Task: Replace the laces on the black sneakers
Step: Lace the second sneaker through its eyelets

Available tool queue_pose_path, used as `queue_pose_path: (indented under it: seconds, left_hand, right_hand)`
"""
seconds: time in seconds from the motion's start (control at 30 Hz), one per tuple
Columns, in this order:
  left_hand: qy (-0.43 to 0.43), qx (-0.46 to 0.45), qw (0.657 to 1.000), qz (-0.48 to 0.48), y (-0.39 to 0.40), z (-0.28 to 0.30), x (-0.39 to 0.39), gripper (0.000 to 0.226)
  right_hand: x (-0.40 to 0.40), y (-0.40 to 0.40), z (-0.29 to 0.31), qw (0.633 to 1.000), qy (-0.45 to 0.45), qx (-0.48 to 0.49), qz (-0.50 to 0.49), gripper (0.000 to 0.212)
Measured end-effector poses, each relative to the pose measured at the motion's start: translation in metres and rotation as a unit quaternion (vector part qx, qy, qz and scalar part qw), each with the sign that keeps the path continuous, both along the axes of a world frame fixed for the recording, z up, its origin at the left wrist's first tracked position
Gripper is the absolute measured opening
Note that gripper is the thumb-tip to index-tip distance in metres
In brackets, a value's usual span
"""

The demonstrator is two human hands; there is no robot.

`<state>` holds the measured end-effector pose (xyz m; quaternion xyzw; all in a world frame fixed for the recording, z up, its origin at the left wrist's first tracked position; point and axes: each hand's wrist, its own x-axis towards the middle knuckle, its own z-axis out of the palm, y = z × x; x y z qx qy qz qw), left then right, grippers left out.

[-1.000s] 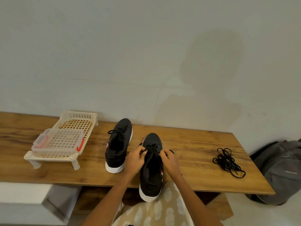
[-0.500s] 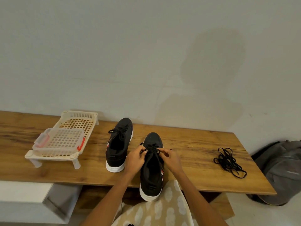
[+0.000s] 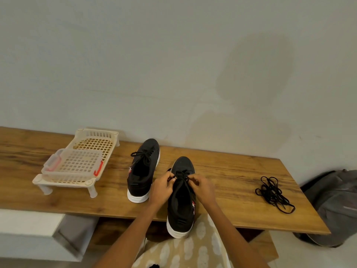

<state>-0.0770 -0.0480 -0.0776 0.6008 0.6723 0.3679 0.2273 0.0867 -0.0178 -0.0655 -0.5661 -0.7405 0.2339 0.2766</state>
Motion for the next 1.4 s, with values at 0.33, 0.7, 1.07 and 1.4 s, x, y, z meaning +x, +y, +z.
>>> queue_pose_path:
  seconds: [0.33,0.7,1.07,1.4]
  left_hand:
    - [-0.002,-0.007,1.000,0.001,0.001,-0.002,0.000,0.008]
    - [0.004,-0.008,1.000,-0.004,0.000,0.001,0.000,0.008]
    - [-0.009,-0.011,1.000,-0.002,0.000,0.000,0.000,0.005]
    - [-0.090,0.017,0.996,-0.016,-0.007,-0.003,-0.003,0.011]
  right_hand:
    - [-0.001,-0.008,0.003,0.997,0.071,-0.038,-0.017,0.026]
    - [0.009,-0.005,0.000,0.988,0.116,-0.102,-0.007,0.021]
    - [0.013,-0.010,-0.004,0.991,0.100,-0.085,0.004,0.014]
    - [0.008,-0.016,-0.004,0.972,0.199,-0.107,-0.064,0.004]
